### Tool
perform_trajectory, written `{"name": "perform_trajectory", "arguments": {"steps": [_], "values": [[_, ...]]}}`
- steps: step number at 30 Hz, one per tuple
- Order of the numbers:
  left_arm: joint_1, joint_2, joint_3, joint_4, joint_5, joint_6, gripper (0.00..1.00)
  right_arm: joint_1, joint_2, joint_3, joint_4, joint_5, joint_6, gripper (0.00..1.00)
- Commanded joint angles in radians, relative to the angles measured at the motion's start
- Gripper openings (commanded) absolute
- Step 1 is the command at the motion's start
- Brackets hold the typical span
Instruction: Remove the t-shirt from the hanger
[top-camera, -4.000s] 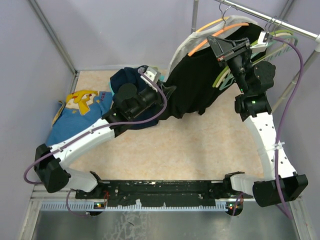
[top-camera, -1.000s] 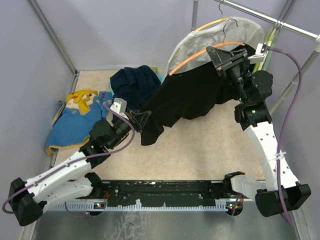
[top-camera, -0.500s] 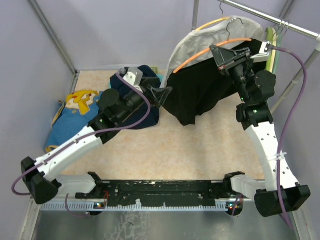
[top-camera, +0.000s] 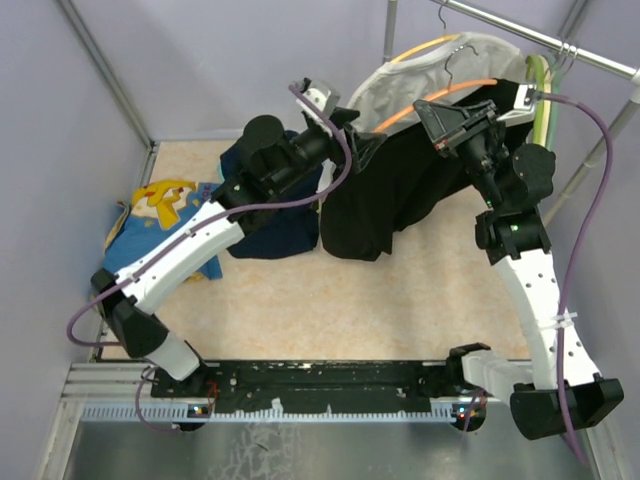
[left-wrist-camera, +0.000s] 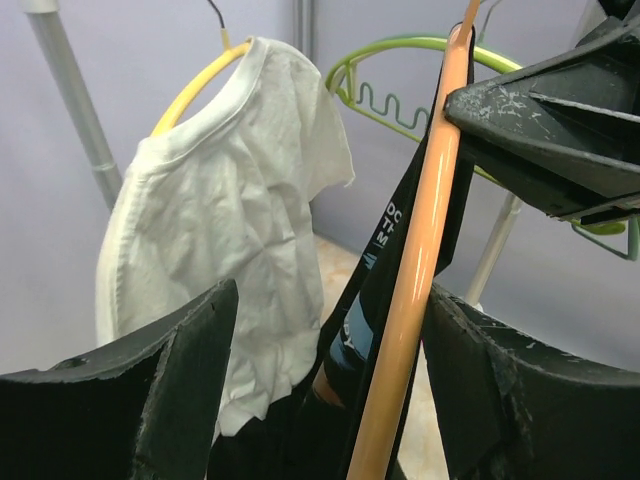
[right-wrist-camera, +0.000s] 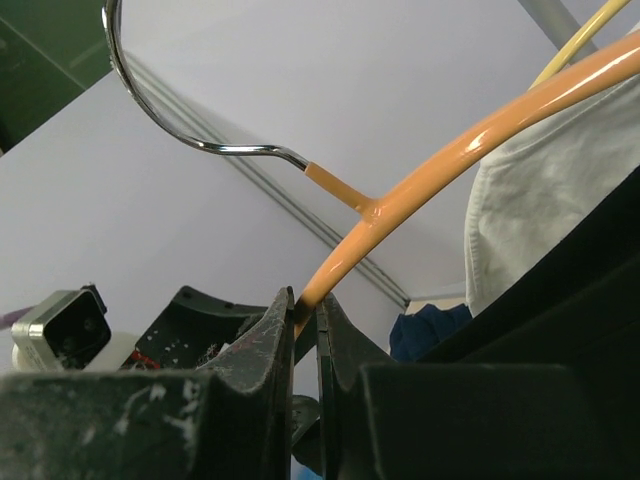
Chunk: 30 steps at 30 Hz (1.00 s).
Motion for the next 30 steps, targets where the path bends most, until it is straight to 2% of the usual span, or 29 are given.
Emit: {"name": "perform_trajectory", "arguments": {"steps": [1,4,6,15,17,18,24,27,30], "values": [[0.002,0.063,0.115,-0.100,0.061,0.021,0.77,-0.004,-0.054,0.038,0.091,-0.038,-0.054,0.00],[0.002,0.079,0.130,-0.103,0.103,0.006,0.70,-0.004,-0.053,0.037,0.088,-0.041,-0.058,0.00],[0.002,0.082,0.130,-0.102,0.118,-0.004,0.61,-0.005,-0.050,0.037,0.087,-0.041,-0.059,0.00],[0.002,0.062,0.075,-0.039,0.145,-0.046,0.09,-0.006,-0.034,0.033,0.089,-0.026,-0.038,0.00],[0.002,0.062,0.069,-0.025,0.155,-0.060,0.00,-0.005,-0.030,0.034,0.090,-0.025,-0.033,0.00],[0.002,0.062,0.064,-0.014,0.157,-0.070,0.00,-0.004,-0.030,0.034,0.090,-0.024,-0.032,0.00],[0.000,0.025,-0.008,0.080,0.101,-0.105,0.00,-0.005,-0.031,0.036,0.074,-0.016,-0.044,0.33],[0.000,-0.004,-0.029,0.111,0.051,-0.107,0.00,-0.004,-0.036,0.047,0.041,-0.014,-0.057,0.37],[0.000,-0.028,-0.033,0.121,0.036,-0.100,0.00,-0.004,-0.056,0.055,0.012,-0.008,-0.080,0.38]]}}
